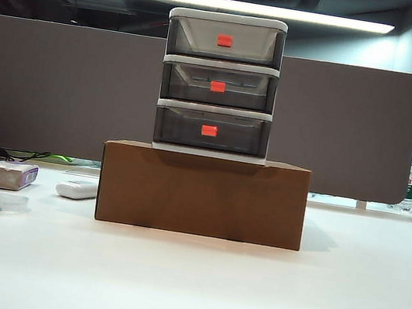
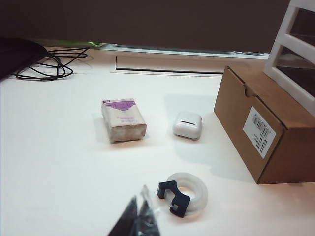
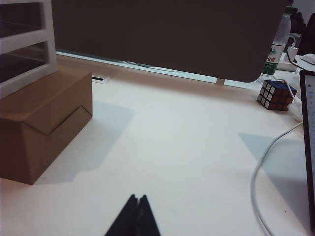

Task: Open the third layer of the drawer on the table, pick up the transparent tape on the table and put it in, and finally close the drawer.

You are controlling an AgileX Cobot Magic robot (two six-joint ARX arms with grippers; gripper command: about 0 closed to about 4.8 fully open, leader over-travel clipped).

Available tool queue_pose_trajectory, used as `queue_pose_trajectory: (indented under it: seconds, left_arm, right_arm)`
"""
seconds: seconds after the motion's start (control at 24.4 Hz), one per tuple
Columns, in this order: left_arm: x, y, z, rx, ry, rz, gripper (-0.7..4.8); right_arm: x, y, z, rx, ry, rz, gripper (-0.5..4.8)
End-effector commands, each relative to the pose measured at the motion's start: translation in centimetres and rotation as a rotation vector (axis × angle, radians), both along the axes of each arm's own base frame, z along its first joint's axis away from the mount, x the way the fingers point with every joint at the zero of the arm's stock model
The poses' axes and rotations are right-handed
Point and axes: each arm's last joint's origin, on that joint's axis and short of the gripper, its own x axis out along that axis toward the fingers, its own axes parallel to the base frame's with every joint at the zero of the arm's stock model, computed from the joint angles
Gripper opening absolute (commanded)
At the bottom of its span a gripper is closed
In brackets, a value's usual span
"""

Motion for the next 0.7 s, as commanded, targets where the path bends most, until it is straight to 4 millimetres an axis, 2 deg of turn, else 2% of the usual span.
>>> queue_pose_trajectory:
  seconds: [0.04, 0.45, 0.57, 0.7]
  left_arm:
    - [0.0, 0.0, 0.3, 0.004, -0.014, -0.005, -0.05]
    - [0.0, 0.0, 0.3, 0.003, -0.015, -0.006, -0.05]
    - [-0.1, -0.5, 0.6, -0.206, 0.002, -0.162, -0.05]
    - [-0.3, -1.2, 0.7, -0.301, 0.037, -0.298, -0.05]
  right_arm:
    - [0.0, 0.0, 0.0, 0.0, -0.015, -0.001, -0.05]
    - [0.0, 0.0, 0.0, 0.004, -0.016, 0.0, -0.04]
    - [-0.1, 0.5, 0.0, 0.215, 0.02, 0.157, -0.05]
    - [-0.2, 1.1, -0.1, 0.292, 0.065, 0.333, -0.05]
